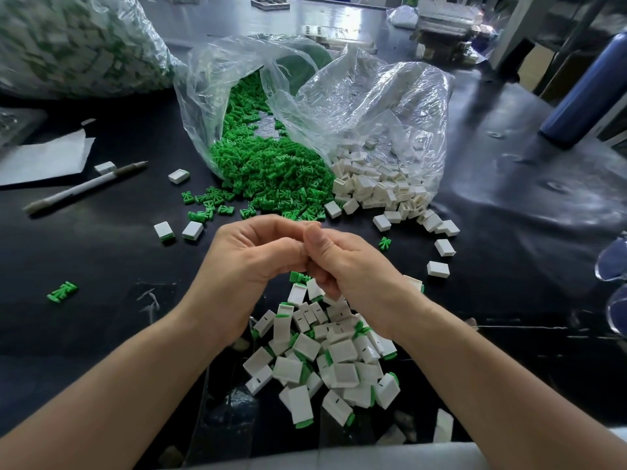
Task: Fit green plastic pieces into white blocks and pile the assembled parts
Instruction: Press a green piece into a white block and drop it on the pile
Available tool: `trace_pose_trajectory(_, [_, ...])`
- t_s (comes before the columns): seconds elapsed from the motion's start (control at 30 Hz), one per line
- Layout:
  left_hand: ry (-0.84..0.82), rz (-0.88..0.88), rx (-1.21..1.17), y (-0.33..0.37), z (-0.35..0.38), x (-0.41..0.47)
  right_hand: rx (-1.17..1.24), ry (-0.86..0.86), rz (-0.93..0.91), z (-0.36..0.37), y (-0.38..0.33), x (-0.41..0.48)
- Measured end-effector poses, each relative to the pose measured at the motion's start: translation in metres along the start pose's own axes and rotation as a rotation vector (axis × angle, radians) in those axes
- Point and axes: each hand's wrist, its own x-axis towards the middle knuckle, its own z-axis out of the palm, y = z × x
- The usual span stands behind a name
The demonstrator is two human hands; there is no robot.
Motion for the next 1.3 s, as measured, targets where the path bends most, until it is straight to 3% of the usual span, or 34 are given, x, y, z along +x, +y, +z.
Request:
trace_pose_trajectory(0.43, [0.080, -0.059, 0.010, -0.002, 0.000, 0.000, -0.095, 0.017, -0.009, 0.002, 0.000, -0.001])
trace_pose_trajectory(0.7, [-0.017, -0.017, -0.019, 0.002, 0.001, 0.000, 0.027, 0.004, -0.057, 0.001, 0.000, -0.002])
trace_pose_trajectory(1.07, [0.047, -0.078, 0.060, 0.003, 0.001, 0.000, 0.031, 0.055, -0.016, -0.011, -0.002, 0.000])
trace_pose_trajectory(1.17, [0.101, -0.110, 0.048, 0.001, -0.001, 0.001, 0.056, 0.194, -0.060, -0.020, -0.002, 0.002])
trace_pose_trajectory(1.3, [0.129, -0.134, 0.029, 0.001, -0.001, 0.001, 0.019, 0.160, -0.176, -0.022, -0.003, 0.002])
